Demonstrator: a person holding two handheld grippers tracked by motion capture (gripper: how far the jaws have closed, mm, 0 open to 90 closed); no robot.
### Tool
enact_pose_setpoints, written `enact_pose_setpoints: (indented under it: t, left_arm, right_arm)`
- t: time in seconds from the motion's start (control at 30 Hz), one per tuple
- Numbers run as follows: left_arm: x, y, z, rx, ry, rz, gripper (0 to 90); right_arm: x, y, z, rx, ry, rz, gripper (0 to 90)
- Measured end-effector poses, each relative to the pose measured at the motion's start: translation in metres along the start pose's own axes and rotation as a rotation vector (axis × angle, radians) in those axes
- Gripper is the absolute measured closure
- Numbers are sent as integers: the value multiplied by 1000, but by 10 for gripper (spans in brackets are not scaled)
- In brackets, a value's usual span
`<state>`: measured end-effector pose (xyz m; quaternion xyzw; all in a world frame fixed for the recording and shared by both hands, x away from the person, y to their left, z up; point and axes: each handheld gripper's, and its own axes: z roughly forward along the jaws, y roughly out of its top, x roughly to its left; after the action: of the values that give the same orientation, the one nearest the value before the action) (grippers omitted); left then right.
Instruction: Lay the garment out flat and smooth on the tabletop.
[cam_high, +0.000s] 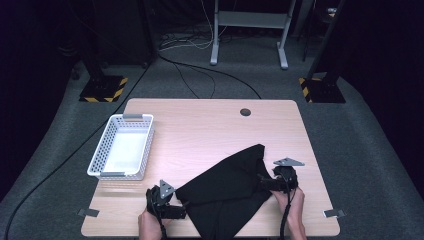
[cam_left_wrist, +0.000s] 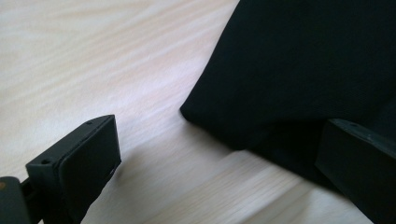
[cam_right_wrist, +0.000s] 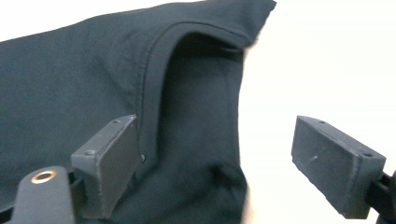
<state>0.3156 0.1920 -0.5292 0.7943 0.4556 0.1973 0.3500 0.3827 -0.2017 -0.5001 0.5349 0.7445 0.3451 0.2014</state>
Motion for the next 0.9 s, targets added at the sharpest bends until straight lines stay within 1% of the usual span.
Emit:
enact_pose_setpoints:
  t: [0.07, 0.13, 0.23, 0.3, 0.33, 0.37, 0.47, 0.57, 0.63, 0.9]
  left_arm:
    - [-5, 4, -1, -22, -15, 12, 1]
    - [-10, 7, 1, -20, -23, 31, 1]
    - [-13, 7, 9, 2, -21, 54, 1]
    - [-12, 7, 12, 5, -27, 44, 0]
    - [-11, 7, 13, 6, -26, 44, 0]
    - [-10, 6, 14, 8, -28, 46, 0]
    - [-9, 5, 16, 3, -33, 32, 0]
    - [-7, 5, 16, 9, -37, 31, 0]
    - [-6, 6, 17, 12, -42, 23, 0]
    - [1, 9, 20, 13, -25, 5, 0]
  right_arm:
    - [-5, -8, -6, -1, 23, 22, 114]
    - [-6, -17, -8, 11, 36, 23, 102]
    - [-5, -29, -5, 24, 26, 17, 86]
    - [-3, -36, -1, 32, 24, 16, 80]
    - [-2, -38, 0, 21, 15, 1, 86]
    - [1, -39, 0, 18, 10, -11, 86]
    - [7, -38, 3, 19, -3, -52, 81]
    - [8, -39, 7, -4, -4, -58, 67]
    - [9, -37, 9, -4, -9, -73, 65]
    - [6, -30, 17, -12, 8, -89, 59]
